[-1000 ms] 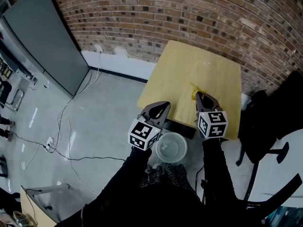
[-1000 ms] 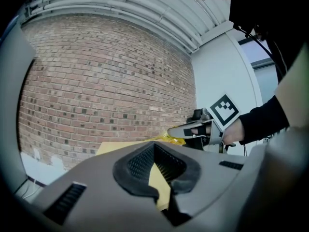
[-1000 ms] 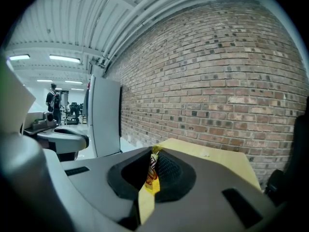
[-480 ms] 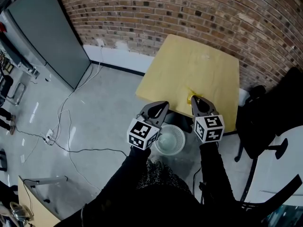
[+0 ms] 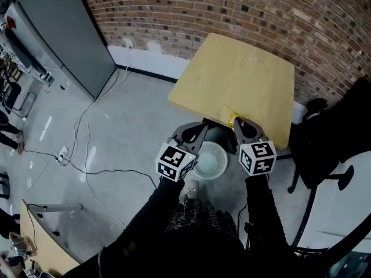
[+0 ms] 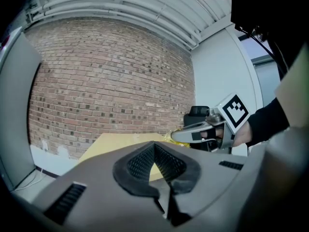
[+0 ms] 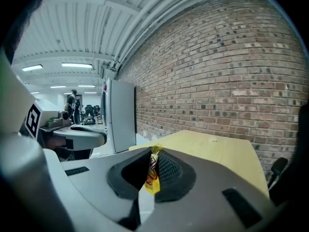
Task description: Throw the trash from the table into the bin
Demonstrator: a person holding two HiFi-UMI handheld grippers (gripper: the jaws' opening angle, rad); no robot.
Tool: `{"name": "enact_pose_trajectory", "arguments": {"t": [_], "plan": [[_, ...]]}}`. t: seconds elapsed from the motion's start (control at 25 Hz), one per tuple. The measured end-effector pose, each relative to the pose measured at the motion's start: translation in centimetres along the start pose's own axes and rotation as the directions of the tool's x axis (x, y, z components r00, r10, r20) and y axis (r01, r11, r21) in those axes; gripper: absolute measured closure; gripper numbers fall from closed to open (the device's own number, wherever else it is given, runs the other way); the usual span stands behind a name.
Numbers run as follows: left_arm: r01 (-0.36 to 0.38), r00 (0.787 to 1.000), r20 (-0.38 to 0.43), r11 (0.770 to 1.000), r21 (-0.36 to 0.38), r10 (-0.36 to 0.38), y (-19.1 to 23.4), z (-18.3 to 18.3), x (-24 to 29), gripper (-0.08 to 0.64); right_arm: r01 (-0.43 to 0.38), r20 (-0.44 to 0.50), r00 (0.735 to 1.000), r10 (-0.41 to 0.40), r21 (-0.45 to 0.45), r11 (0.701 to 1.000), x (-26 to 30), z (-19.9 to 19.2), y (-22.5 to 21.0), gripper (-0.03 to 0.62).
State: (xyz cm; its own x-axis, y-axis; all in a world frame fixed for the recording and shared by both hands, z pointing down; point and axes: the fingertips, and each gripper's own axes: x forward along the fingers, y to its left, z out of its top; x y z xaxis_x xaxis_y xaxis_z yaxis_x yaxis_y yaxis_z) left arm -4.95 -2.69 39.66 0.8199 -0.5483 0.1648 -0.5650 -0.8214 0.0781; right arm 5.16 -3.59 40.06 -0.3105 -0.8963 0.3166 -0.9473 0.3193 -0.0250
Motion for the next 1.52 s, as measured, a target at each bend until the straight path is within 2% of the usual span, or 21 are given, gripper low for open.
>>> {"name": "enact_pose_trajectory", "arguments": {"t": [0.4, 0.68, 1.24, 1.52], "plan": [[-0.011, 1.000, -0.029, 1.000, -0.014, 0.010, -2.7, -2.3, -2.4, 0.560, -0.049, -0.007, 0.999, 0.050, 0.054, 0.997, -2.2, -2.7, 2.1, 0.578], [-0.013, 0.999, -0.045, 0.999, -0.031, 0.011, -3.2, -4.0, -3.3, 0.560, -0.069, 0.019, 0.998, 0.068, 0.039, 0.997, -2.9, -4.1, 3.2, 0.578], [0.021, 0.995, -0.096, 0.996, -0.081, -0.029, -3.2, -9.3, -3.3, 0.560, -0.073, -0.084, 0.993, 0.078, 0.063, 0.995, -2.5, -10.5, 4.9, 0.578], [0.036, 0.989, -0.141, 0.996, -0.076, -0.047, -1.9, -12.0, -2.1, 0.560, -0.078, -0.105, 0.991, 0.086, 0.076, 0.994, -1.2, -12.8, 4.5, 0.578]]}}
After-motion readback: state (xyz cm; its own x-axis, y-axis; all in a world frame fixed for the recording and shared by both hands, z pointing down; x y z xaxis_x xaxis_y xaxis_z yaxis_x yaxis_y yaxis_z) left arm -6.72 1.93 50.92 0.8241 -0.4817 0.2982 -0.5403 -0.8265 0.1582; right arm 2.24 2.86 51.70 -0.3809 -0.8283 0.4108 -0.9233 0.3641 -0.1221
